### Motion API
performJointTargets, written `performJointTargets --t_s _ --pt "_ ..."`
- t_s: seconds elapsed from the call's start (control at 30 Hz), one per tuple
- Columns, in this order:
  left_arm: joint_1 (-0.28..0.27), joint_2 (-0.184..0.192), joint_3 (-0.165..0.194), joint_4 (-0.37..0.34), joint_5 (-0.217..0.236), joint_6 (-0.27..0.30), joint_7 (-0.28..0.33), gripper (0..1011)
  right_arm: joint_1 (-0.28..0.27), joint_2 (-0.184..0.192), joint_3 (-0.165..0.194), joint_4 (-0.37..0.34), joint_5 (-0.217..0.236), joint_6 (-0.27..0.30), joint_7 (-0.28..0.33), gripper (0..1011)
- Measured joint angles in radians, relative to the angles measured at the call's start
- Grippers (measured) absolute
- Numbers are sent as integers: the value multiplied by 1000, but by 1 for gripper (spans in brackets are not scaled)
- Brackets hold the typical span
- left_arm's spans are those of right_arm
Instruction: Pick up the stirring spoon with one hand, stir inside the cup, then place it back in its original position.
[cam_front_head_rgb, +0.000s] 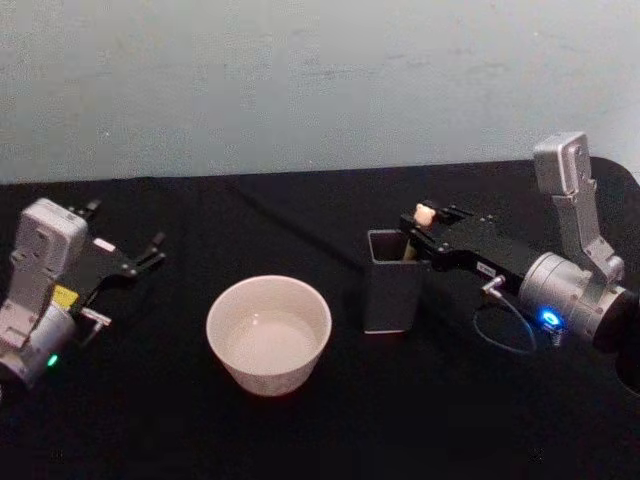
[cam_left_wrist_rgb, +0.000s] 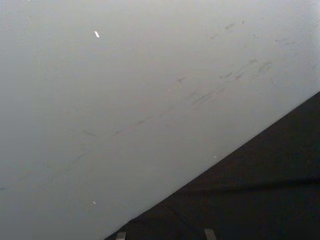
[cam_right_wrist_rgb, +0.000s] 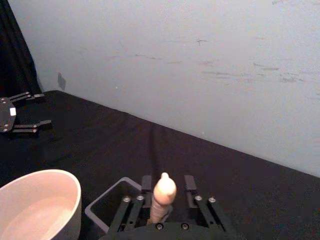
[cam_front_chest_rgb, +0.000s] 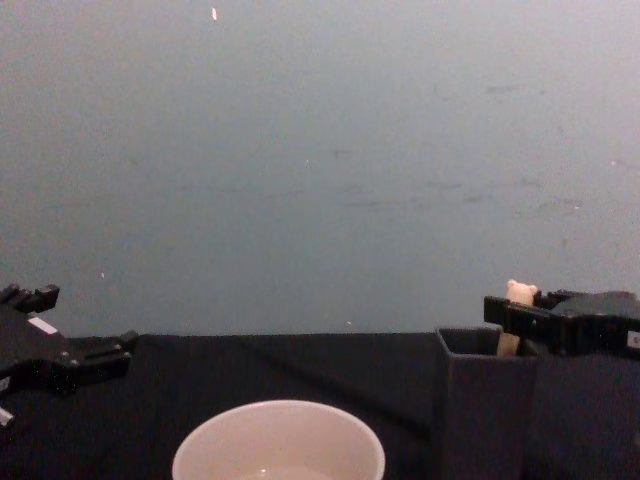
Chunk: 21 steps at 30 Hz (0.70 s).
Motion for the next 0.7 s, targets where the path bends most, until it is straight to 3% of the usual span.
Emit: performJointTargets --t_s 0.23,0.7 --pt "0 0 0 0 0 0 0 1001 0 0 0 0 1 0 0 237" --pt "0 0 0 0 0 0 0 1001 0 0 0 0 1 0 0 224"
